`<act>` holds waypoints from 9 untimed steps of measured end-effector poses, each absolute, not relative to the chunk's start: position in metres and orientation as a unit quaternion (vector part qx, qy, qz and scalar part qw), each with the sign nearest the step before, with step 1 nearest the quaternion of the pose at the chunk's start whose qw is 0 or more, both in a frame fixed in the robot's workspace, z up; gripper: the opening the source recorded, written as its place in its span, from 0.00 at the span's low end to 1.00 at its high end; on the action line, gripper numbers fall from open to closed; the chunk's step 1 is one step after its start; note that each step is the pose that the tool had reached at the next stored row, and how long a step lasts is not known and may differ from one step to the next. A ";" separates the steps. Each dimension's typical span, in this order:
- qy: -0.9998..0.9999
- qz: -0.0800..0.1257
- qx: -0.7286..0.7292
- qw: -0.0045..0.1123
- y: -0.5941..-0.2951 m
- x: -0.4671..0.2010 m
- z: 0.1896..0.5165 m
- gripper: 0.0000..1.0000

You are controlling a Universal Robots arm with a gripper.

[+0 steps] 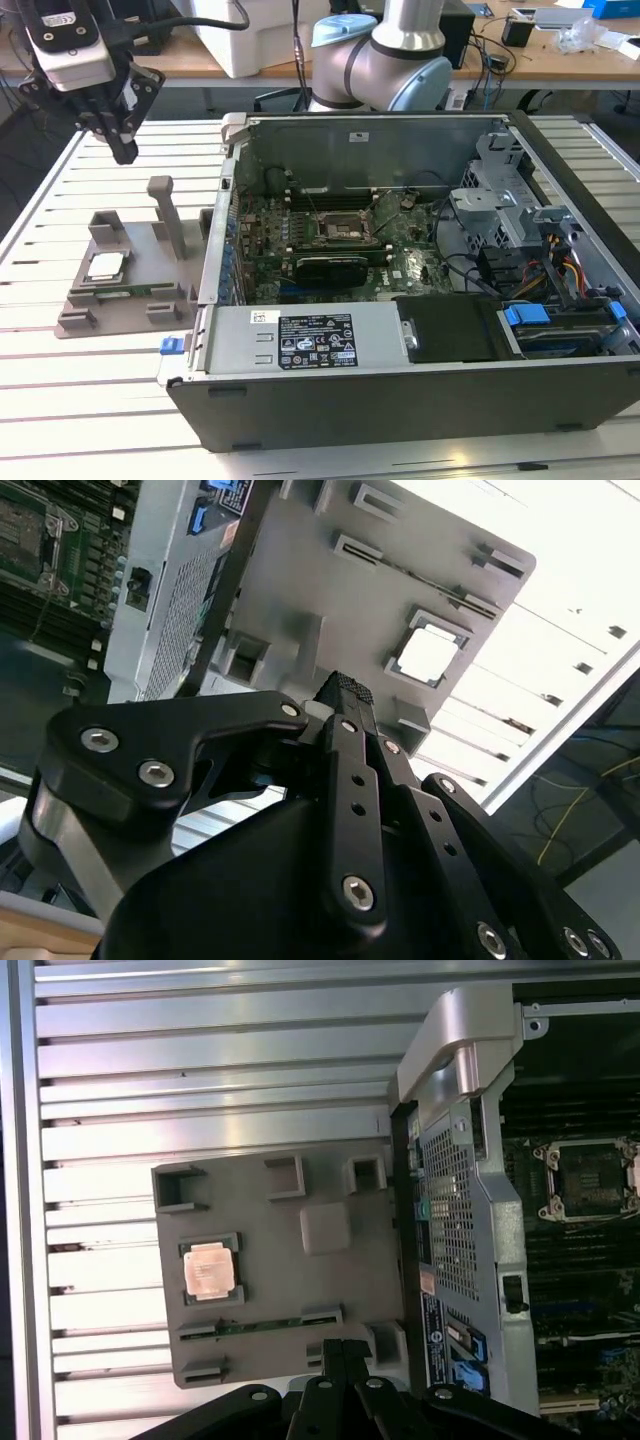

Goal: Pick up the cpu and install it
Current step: 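Reach for the cpu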

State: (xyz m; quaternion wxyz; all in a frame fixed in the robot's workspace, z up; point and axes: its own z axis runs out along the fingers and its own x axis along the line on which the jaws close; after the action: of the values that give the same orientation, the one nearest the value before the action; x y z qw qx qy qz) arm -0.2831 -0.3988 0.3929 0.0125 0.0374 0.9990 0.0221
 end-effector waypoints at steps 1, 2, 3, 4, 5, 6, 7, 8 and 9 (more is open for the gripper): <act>0.999 0.022 0.037 0.013 -0.399 -0.284 0.393 0.11; 0.999 0.022 0.037 0.013 -0.399 -0.285 0.393 0.11; 0.999 0.022 0.037 0.013 -0.399 -0.287 0.393 0.11; 0.999 0.022 0.037 0.013 -0.399 -0.289 0.393 0.11; 0.999 0.022 0.037 0.013 -0.399 -0.290 0.393 0.11; 0.999 0.022 0.037 0.013 -0.399 -0.292 0.393 0.11; 0.999 0.022 0.037 0.012 -0.399 -0.293 0.393 0.11; 0.999 0.022 0.037 0.013 -0.399 -0.295 0.393 0.11; 0.999 0.022 0.037 0.012 -0.399 -0.296 0.393 0.11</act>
State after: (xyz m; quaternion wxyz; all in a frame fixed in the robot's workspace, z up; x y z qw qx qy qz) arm -0.2961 -0.3989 0.3929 0.0125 0.0374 0.9990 0.0221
